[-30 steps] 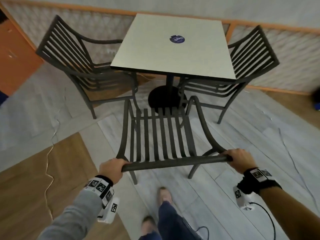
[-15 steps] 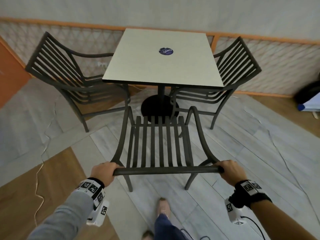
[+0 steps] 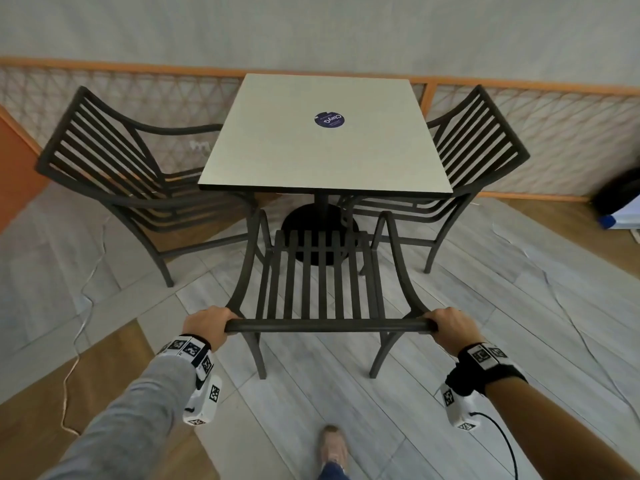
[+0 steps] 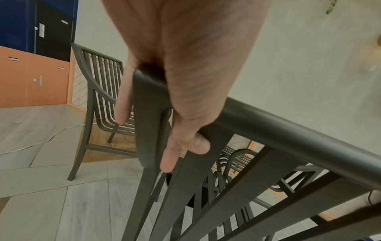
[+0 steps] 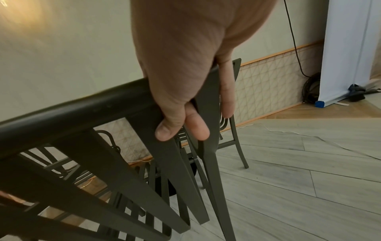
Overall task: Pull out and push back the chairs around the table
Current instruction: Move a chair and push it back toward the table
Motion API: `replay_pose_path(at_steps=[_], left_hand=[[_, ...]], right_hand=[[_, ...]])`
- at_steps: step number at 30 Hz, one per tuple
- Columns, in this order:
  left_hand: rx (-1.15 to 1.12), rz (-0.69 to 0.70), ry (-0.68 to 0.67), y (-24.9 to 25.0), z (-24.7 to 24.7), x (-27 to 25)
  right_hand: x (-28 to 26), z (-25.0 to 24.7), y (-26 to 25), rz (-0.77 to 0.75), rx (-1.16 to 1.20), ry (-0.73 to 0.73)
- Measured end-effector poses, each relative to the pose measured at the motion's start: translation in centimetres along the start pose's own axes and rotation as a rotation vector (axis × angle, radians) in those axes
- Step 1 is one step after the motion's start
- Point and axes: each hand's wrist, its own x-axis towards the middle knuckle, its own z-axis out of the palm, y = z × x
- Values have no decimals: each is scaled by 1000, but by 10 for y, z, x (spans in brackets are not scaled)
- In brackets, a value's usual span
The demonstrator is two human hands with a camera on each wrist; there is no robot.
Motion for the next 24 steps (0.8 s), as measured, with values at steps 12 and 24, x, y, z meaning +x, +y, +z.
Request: replay_pose_path(at_steps=[12, 24], left_hand=[[-189, 57, -36, -9, -6, 14], [-475, -209, 95, -146, -40, -10]], right_hand=[[16, -17, -2, -102, -93, -133], [65, -120, -196, -591, -120, -273]])
